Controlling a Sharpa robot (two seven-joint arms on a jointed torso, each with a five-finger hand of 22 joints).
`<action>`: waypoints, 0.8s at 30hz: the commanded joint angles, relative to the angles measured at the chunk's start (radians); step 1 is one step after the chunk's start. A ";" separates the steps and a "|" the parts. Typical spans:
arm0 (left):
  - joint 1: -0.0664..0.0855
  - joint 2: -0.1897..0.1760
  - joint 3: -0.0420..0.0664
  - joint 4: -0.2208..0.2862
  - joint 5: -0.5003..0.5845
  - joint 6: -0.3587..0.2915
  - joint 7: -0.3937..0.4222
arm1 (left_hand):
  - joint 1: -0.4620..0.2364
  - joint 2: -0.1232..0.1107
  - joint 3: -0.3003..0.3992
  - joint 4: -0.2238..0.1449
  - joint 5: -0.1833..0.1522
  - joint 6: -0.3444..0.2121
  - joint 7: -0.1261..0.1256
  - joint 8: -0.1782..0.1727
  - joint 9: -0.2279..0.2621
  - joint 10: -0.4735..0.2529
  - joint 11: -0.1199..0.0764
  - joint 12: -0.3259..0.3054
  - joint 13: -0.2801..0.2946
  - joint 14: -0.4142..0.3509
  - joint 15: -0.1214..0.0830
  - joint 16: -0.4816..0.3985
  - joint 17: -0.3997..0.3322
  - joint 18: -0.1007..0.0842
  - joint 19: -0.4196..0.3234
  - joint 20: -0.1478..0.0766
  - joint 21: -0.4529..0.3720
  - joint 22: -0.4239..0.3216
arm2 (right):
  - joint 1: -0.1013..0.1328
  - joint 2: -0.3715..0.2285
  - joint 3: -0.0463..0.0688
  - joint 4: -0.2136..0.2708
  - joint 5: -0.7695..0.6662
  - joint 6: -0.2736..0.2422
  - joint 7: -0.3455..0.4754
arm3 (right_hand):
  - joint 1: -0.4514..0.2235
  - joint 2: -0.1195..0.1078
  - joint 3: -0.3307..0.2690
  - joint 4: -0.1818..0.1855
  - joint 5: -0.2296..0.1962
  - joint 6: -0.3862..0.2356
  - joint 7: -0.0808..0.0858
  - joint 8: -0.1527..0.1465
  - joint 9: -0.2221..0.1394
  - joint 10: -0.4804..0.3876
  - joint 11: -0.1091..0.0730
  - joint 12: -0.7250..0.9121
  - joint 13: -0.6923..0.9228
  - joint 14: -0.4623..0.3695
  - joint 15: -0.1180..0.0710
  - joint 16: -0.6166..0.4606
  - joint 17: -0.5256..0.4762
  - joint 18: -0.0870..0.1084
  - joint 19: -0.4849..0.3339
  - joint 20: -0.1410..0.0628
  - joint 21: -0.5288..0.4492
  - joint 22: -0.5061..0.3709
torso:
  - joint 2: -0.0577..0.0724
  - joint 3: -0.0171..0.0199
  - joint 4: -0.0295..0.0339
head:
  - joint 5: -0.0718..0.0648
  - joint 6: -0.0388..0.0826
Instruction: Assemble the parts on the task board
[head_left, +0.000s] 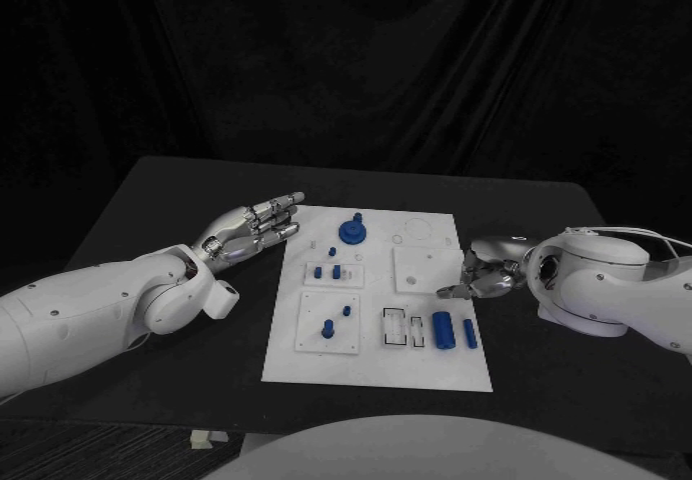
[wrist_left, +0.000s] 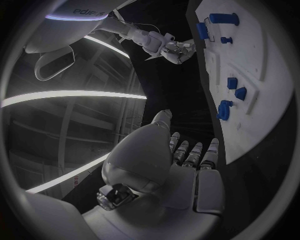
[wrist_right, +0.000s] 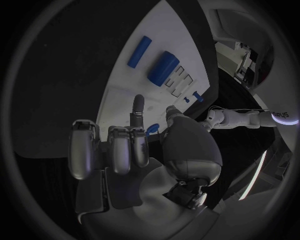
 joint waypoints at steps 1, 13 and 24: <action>-0.002 0.000 0.001 0.002 0.006 0.006 0.013 | 0.002 0.010 0.002 -0.005 0.004 0.002 0.004 0.004 0.001 -0.001 -0.003 -0.003 0.000 -0.004 0.003 -0.001 -0.001 -0.017 0.000 -0.001 0.001 -0.001 | -0.005 0.005 0.000 0.006 0.010 0.100 -0.091 | -0.001 0.003 0.005 -0.001 -0.004 -0.006 0.002 -0.015 -0.001 0.104 0.001 0.002 0.263 0.105 -0.001 0.002 0.263 -0.011 0.060 -0.004 0.010 0.228 | -0.001 0.0002 0.0017 | -0.001 0.000; -0.004 0.000 0.001 0.001 0.006 0.007 0.014 | 0.001 0.011 0.003 -0.006 0.004 0.002 0.004 0.004 0.001 -0.001 -0.002 -0.003 0.000 -0.004 0.003 -0.001 -0.001 -0.017 0.000 0.000 0.001 -0.002 | -0.028 0.029 0.000 0.003 0.010 0.110 -0.111 | 0.041 0.009 0.013 -0.007 -0.007 0.030 -0.004 -0.028 0.014 0.104 -0.004 0.002 0.263 0.105 -0.006 0.002 0.263 -0.007 0.052 -0.006 -0.004 0.222 | -0.003 -0.0024 0.0013 | 0.005 0.000; -0.009 0.001 0.001 -0.001 0.006 0.010 0.013 | 0.001 0.011 0.003 -0.006 0.004 0.002 0.004 0.004 0.001 -0.001 -0.002 -0.003 0.000 -0.004 0.003 -0.001 -0.001 -0.017 0.000 0.000 0.001 -0.002 | -0.052 0.056 0.000 -0.004 -0.010 0.088 -0.103 | 0.060 0.008 0.013 -0.007 0.000 0.035 -0.006 -0.033 0.027 0.104 -0.007 0.002 0.263 0.105 -0.008 0.002 0.263 -0.005 0.049 -0.008 -0.008 0.220 | -0.002 -0.0022 0.0039 | 0.005 0.000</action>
